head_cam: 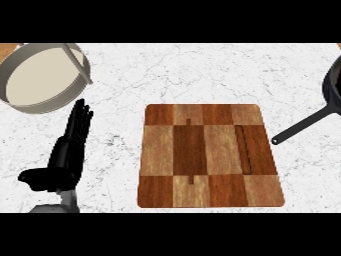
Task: Pick the eggplant from the cutting board and place it in the pot
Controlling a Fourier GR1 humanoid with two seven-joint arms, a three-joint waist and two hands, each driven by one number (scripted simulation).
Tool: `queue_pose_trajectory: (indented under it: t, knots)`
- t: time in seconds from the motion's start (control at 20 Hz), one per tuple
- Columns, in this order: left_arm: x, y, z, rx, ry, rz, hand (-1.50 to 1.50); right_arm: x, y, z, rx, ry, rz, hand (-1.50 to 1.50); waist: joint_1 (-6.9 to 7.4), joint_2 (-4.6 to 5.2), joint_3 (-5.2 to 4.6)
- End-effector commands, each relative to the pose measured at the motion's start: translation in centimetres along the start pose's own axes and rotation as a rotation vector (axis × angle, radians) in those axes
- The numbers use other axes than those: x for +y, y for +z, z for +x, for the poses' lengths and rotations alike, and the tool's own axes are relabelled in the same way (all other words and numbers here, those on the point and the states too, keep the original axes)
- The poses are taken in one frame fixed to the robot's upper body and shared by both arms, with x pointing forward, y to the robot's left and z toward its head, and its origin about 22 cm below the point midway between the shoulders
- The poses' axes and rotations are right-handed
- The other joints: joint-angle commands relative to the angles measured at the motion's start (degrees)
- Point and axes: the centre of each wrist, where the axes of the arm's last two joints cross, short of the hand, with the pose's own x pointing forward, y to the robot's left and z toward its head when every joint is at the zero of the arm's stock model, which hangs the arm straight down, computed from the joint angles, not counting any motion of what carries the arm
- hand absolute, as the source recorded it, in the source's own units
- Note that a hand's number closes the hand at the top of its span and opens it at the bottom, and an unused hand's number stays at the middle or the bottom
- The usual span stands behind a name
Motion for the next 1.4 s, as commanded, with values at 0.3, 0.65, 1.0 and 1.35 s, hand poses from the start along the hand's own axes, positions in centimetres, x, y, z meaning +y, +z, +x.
queue_pose_trajectory:
  t: [0.3, 0.65, 1.0, 1.35]
  knots:
    - [1.0, 0.5, 0.1, -0.002, 0.003, 0.014, 0.0, -1.5, -0.2, -1.0, -0.128, -0.618, -0.245, -1.5, -0.78, 0.1, 0.83]
    - [-0.2, 0.5, -1.2, 0.001, -0.016, 0.005, 0.0, -3.9, -1.4, -8.0, -0.042, -0.777, -0.309, -1.5, -0.85, 0.24, 0.76]
    - [1.1, -0.3, 1.5, -0.002, -0.012, 0.018, 0.0, -5.3, -1.1, -14.3, -0.11, -0.805, -0.363, -1.5, -0.52, 0.24, 0.81]
    - [2.1, 0.5, -0.6, 0.01, -0.004, 0.005, 0.0, -6.9, -0.6, -18.6, -0.104, -0.818, -0.386, -1.5, -0.52, 0.27, 0.78]
